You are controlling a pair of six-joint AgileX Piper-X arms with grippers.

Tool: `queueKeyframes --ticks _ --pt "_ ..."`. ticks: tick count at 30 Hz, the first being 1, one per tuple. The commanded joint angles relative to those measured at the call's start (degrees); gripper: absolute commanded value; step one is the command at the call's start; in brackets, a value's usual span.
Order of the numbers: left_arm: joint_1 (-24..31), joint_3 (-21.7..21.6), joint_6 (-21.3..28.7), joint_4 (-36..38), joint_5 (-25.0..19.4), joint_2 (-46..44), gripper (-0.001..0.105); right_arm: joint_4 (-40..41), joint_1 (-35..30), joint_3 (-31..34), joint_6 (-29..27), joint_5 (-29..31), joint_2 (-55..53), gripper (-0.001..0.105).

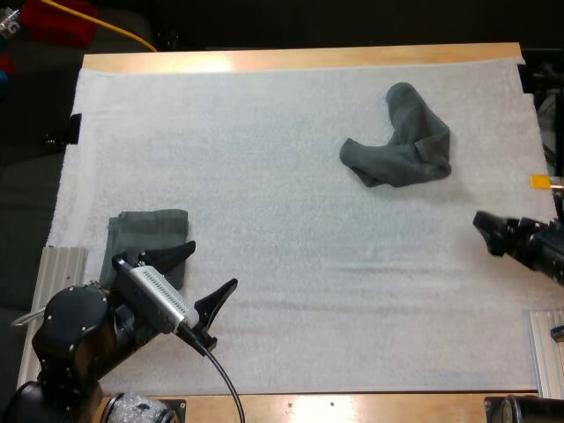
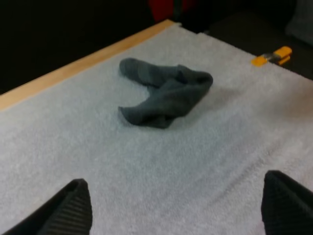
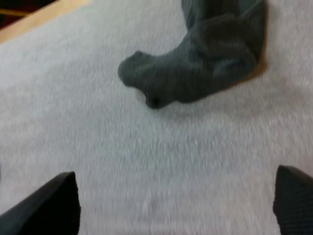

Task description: Pick towel from pile, fold and stack

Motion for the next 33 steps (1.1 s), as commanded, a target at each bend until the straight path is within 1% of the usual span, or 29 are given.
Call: queueKeyframes --ticks 1,6,10,12,17,21,25,29,33 --pt "-0.3 -0.4 -0.6 -2.1 0.1 0.3 0.069 -2.3 0.0 -0.5 0.2 -1.1 1.1 0.078" --pt "-0.3 -0.4 -2.0 -4.4 0.1 0.6 0.069 -6.4 0.3 -0.5 0.9 -2.3 6.0 0.078" --pt "-0.3 -0.4 -2.6 -6.0 0.1 0.6 0.069 -10.9 3.0 -0.5 2.7 -1.6 10.5 0.078" --pt "-0.3 -0.4 -2.7 -6.7 0.1 0.6 0.069 -13.6 5.5 -0.5 3.6 1.5 13.3 0.078" --pt "-0.3 -0.4 -2.7 -7.0 0.1 0.6 0.069 -18.3 9.5 -0.5 3.7 9.6 19.3 0.078" --pt "-0.3 -0.4 -3.1 -7.0 0.1 0.6 0.069 -21.7 10.6 -0.8 4.0 12.7 24.3 0.078" --pt "-0.3 -0.4 -4.1 -7.0 0.1 0.6 0.069 -22.7 10.6 -3.4 4.1 14.9 30.1 0.078" --pt "-0.3 -0.4 -4.4 -7.0 0.1 0.6 0.069 -24.7 10.6 -6.8 4.1 14.8 35.3 0.078" --pt "-0.3 -0.4 -4.4 -7.0 0.1 0.6 0.069 -24.9 10.6 -10.5 4.1 14.2 40.2 0.078"
